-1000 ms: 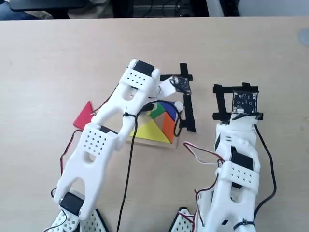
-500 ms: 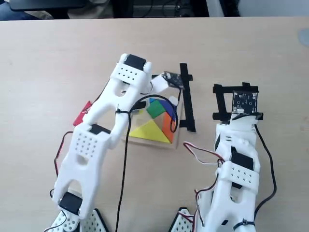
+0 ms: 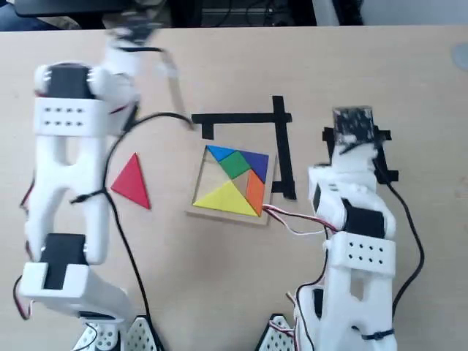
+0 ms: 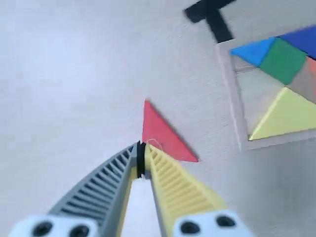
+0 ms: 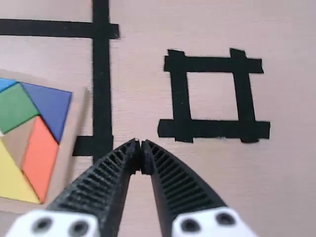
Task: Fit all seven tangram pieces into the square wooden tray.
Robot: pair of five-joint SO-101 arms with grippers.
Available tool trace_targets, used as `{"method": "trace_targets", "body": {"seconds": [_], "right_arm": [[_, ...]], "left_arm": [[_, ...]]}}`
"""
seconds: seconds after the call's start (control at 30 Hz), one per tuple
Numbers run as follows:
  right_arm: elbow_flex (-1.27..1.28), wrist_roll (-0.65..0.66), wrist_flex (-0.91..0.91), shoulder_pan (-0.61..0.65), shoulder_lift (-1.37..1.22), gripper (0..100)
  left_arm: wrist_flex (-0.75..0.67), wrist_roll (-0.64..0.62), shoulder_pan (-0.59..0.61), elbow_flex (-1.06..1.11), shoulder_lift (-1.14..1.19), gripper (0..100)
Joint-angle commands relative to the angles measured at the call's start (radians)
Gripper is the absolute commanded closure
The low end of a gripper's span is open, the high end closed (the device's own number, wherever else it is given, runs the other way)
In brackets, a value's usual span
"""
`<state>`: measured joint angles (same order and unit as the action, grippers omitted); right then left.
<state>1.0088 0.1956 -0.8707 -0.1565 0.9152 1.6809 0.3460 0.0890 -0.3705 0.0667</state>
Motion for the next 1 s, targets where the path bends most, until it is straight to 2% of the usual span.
{"method": "trace_targets", "body": {"seconds": [0.0, 0.13, 0.27, 0.33, 0.43, 0.5, 0.6, 0.8, 0.97], "right_arm": [[-0.18, -0.009, -0.087, 0.078, -0.015, 98.4], [-0.346, -0.009, -0.153, 0.121, -0.193, 98.5], [-0.573, -0.011, -0.219, 0.147, -0.456, 98.6], [-0.673, -0.038, -0.239, 0.155, -0.596, 98.6], [-0.805, -0.103, -0.241, 0.157, -0.811, 98.6], [-0.895, -0.123, -0.23, 0.173, -0.947, 98.7], [-1.018, -0.127, -0.222, 0.204, -1.125, 98.7], [-1.211, -0.127, -0.232, 0.212, -1.392, 98.7], [-1.285, -0.127, -0.256, 0.193, -1.481, 98.7]], "left_arm": [[-0.1, -0.086, 0.128, 0.209, -0.051, 97], [-0.195, -0.091, 0.228, 0.414, -0.121, 97], [-0.298, -0.097, 0.272, 0.578, -0.299, 97], [-0.374, -0.153, 0.288, 0.684, -0.39, 97], [-0.588, -0.226, 0.329, 0.869, -0.483, 97], [-0.764, -0.23, 0.361, 0.97, -0.496, 97], [-0.95, -0.233, 0.41, 1.038, -0.479, 97], [-1.048, -0.288, 0.49, 1.04, -0.359, 97], [-1.109, -0.302, 0.518, 1.041, -0.279, 97]]}}
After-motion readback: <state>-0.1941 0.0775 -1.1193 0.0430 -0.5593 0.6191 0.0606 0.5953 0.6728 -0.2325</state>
